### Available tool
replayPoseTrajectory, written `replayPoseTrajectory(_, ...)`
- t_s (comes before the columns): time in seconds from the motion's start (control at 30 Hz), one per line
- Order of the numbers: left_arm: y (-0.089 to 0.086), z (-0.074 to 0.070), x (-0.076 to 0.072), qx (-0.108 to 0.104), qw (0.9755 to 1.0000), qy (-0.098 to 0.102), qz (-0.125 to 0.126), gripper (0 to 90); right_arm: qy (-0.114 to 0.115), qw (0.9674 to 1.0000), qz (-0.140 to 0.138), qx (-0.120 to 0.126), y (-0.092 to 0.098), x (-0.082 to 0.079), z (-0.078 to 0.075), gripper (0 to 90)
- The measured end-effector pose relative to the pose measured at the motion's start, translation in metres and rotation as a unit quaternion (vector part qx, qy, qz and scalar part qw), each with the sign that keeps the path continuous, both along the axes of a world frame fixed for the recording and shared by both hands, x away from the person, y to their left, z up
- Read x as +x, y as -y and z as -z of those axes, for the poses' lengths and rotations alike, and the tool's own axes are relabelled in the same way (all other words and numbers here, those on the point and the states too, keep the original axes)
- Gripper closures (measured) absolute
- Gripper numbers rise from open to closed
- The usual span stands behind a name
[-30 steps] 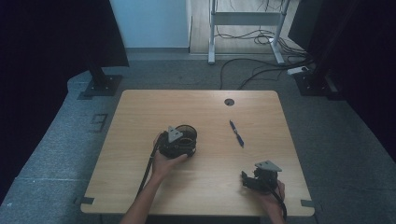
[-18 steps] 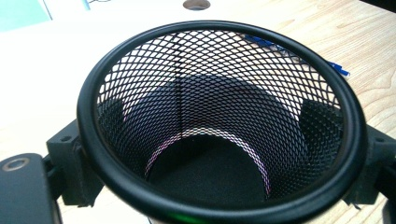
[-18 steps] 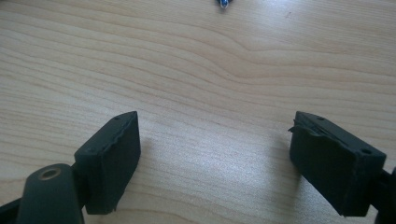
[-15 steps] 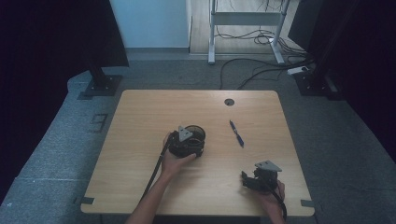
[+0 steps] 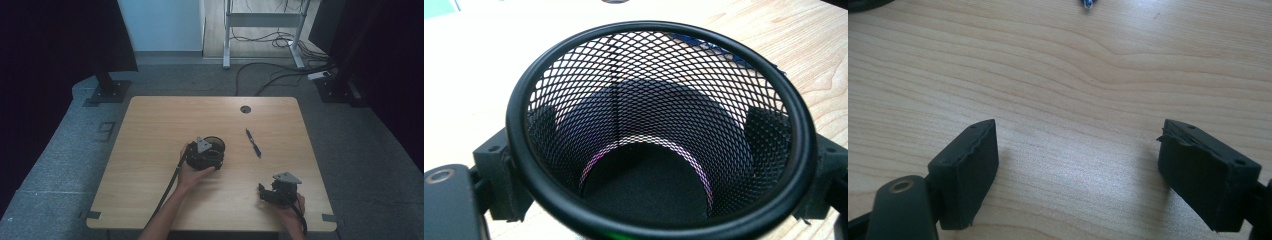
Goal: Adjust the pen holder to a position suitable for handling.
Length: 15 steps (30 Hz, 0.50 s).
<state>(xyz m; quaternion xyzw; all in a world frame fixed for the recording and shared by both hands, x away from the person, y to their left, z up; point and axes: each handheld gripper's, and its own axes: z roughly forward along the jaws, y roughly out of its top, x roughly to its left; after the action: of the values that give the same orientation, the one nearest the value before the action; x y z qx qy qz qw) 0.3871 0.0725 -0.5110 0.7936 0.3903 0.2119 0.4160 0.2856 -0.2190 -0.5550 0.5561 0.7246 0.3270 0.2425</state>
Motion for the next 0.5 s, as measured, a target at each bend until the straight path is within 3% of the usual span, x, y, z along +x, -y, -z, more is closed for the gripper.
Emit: replayPoseTrajectory(0.5, -0.013, -0.007, -0.013, -0.016, 0.9997, 0.011, 0.012, 0.0, 0.0, 1.0, 0.0, 0.0, 0.0, 0.0, 0.0, 15.8)
